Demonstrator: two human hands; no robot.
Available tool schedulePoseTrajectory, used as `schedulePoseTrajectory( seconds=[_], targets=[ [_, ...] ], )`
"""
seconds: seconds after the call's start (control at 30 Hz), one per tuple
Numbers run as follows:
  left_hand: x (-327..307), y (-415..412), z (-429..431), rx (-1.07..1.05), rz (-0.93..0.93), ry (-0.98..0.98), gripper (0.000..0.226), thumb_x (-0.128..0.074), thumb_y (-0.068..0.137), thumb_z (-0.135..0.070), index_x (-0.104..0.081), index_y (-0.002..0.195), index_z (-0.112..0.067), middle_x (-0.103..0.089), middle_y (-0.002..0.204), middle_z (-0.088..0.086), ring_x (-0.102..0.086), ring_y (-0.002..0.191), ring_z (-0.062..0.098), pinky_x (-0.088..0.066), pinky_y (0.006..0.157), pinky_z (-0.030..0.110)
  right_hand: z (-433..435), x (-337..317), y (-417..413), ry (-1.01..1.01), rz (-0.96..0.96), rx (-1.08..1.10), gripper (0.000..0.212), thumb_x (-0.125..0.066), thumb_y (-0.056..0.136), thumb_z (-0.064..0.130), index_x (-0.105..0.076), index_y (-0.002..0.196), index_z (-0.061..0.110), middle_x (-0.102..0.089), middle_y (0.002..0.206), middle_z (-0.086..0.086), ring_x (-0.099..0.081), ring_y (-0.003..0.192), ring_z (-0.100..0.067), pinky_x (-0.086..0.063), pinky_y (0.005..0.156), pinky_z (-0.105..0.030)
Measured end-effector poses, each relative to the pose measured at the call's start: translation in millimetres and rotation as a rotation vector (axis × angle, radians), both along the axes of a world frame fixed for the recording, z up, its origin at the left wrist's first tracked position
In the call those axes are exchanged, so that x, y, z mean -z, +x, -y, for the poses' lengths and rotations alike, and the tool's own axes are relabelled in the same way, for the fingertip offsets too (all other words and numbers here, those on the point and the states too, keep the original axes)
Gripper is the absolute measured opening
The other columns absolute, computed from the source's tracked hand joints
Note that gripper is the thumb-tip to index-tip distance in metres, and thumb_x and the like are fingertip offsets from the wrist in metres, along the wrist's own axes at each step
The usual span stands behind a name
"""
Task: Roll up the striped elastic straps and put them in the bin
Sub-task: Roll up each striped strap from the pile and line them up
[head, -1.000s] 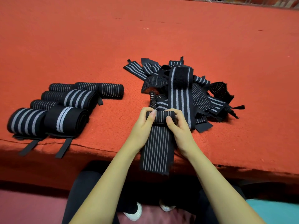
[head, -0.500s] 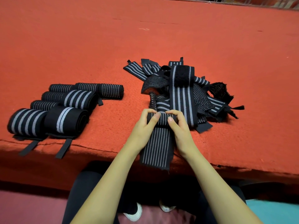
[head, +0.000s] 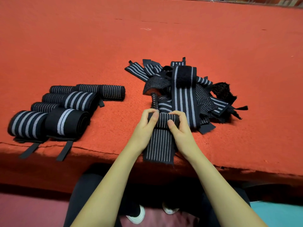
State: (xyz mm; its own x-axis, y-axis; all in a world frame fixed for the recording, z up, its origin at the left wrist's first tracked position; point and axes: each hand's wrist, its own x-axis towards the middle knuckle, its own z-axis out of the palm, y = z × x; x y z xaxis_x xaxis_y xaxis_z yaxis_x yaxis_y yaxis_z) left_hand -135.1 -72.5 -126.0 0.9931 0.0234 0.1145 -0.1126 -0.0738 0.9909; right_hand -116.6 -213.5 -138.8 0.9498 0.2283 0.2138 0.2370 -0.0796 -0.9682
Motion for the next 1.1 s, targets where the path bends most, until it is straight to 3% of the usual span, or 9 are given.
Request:
schedulePoseTrajectory(
  seconds=[0.13, 0.27, 0.43, 0.53, 0.6, 0.73, 0.83, 0.93, 1.1],
  targets=[
    [1.7, 0.3, -1.2, -0.020, -0.027, 0.048, 0.018, -0.046, 0.096, -0.043, -0.052, 0.105, -0.029, -0.061, 0.096, -0.014, -0.056, 0.084, -0.010, -0.040, 0.080, 0.021, -1.1, -1.7, -1.8, 0.040, -0.016, -0.029, 0.023, -0.054, 0.088, 0.037, -0.048, 0.109, 0.031, -0.057, 0.113, 0.000, -0.054, 0.106, -0.008, -0.043, 0.100, -0.029],
    [4.1, -1.0, -1.0, 0.033, 0.036, -0.009, 0.018, -0.048, 0.096, -0.037, -0.049, 0.109, -0.025, -0.058, 0.106, -0.009, -0.055, 0.098, 0.000, -0.043, 0.091, 0.022, -2.2, -2.8, -1.6, 0.048, -0.031, 0.005, 0.026, -0.056, 0.087, 0.043, -0.051, 0.109, 0.029, -0.057, 0.113, 0.010, -0.052, 0.107, 0.001, -0.038, 0.095, -0.016],
    [5.3, -2.5, -2.8, 0.082, 0.064, -0.073, 0.019, -0.049, 0.091, -0.033, -0.048, 0.109, -0.029, -0.058, 0.105, -0.004, -0.055, 0.096, 0.007, -0.045, 0.091, 0.025, -2.8, -1.4, -0.9, 0.059, -0.075, -0.006, 0.026, -0.053, 0.092, 0.035, -0.051, 0.112, 0.020, -0.060, 0.108, 0.008, -0.056, 0.097, 0.006, -0.042, 0.086, -0.013],
    [4.1, -1.2, -0.9, 0.032, 0.048, -0.014, 0.011, -0.046, 0.098, -0.037, -0.050, 0.107, -0.032, -0.057, 0.104, -0.012, -0.054, 0.096, 0.000, -0.042, 0.091, 0.019, -1.6, 0.4, -0.3, 0.035, -0.053, -0.005, 0.012, -0.051, 0.099, 0.021, -0.047, 0.109, 0.025, -0.057, 0.103, 0.008, -0.054, 0.091, 0.008, -0.041, 0.086, -0.012],
    [3.0, -0.2, 0.5, -0.017, 0.034, 0.060, 0.010, -0.043, 0.100, -0.037, -0.050, 0.105, -0.033, -0.057, 0.100, -0.017, -0.052, 0.091, -0.008, -0.038, 0.085, 0.013, -1.3, -0.1, -1.1, 0.033, -0.026, -0.017, 0.015, -0.051, 0.096, 0.026, -0.045, 0.109, 0.027, -0.055, 0.105, 0.005, -0.053, 0.094, 0.004, -0.041, 0.089, -0.014],
    [4.1, 1.2, 1.3, -0.048, 0.014, 0.153, 0.010, -0.043, 0.096, -0.049, -0.048, 0.098, -0.041, -0.059, 0.096, -0.017, -0.051, 0.087, -0.012, -0.036, 0.082, 0.019, -1.5, -2.7, -3.1, 0.033, 0.012, -0.044, 0.022, -0.050, 0.091, 0.031, -0.046, 0.112, 0.029, -0.054, 0.117, -0.005, -0.052, 0.108, -0.009, -0.041, 0.100, -0.026],
    [4.0, 1.8, 0.2, -0.023, 0.022, 0.153, 0.027, -0.042, 0.086, -0.067, -0.050, 0.100, -0.044, -0.061, 0.101, -0.022, -0.053, 0.096, -0.011, -0.036, 0.085, 0.015, -1.5, -5.4, -4.2, 0.039, 0.021, -0.037, 0.025, -0.052, 0.090, 0.036, -0.046, 0.114, 0.032, -0.052, 0.121, 0.006, -0.050, 0.114, -0.001, -0.037, 0.101, -0.019],
    [1.8, 2.7, -1.0, 0.002, 0.025, 0.147, 0.041, -0.037, 0.080, -0.071, -0.051, 0.107, -0.044, -0.058, 0.107, -0.032, -0.050, 0.106, -0.014, -0.034, 0.089, 0.009, -2.1, -6.5, -4.8, 0.007, 0.021, -0.049, 0.029, -0.052, 0.090, 0.043, -0.044, 0.117, 0.035, -0.050, 0.125, 0.012, -0.047, 0.120, 0.002, -0.034, 0.104, -0.017],
    [-0.8, 3.1, -2.6, 0.026, 0.030, 0.164, 0.025, -0.040, 0.092, -0.058, -0.050, 0.112, -0.047, -0.051, 0.116, -0.036, -0.042, 0.110, -0.024, -0.027, 0.090, 0.000, -1.2, -4.0, -3.1, -0.063, -0.008, -0.023, 0.010, -0.044, 0.098, 0.034, -0.041, 0.107, 0.033, -0.048, 0.117, 0.016, -0.047, 0.108, 0.015, -0.032, 0.094, -0.006]
  ],
)
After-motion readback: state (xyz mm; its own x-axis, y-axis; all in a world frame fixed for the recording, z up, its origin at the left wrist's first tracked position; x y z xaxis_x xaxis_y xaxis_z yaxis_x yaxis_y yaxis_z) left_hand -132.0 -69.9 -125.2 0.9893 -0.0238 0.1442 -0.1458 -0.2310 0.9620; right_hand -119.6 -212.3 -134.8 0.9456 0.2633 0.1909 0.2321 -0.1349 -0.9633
